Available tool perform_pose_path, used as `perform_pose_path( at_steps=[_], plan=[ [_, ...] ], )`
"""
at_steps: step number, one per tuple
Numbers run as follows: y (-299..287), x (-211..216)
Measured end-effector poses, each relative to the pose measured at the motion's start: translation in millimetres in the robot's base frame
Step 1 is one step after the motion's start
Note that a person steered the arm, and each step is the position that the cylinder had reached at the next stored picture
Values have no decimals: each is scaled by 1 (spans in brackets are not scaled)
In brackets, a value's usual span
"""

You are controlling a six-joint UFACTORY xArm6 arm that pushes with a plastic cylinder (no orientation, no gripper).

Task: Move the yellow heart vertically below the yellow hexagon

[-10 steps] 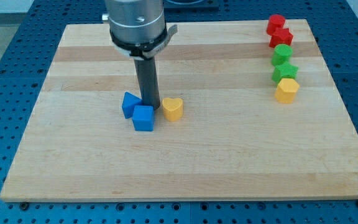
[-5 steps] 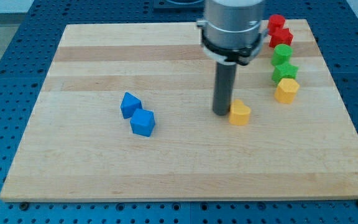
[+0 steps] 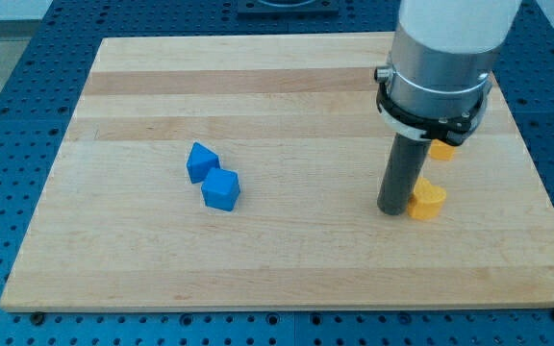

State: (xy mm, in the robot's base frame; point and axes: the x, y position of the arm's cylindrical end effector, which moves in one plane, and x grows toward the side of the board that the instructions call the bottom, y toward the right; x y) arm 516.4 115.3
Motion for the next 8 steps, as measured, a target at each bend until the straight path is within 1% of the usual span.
perform_pose_path(
  at_steps=[1, 4, 8],
  plan=[
    [6, 9],
    [59, 12],
    [62, -5]
  ],
)
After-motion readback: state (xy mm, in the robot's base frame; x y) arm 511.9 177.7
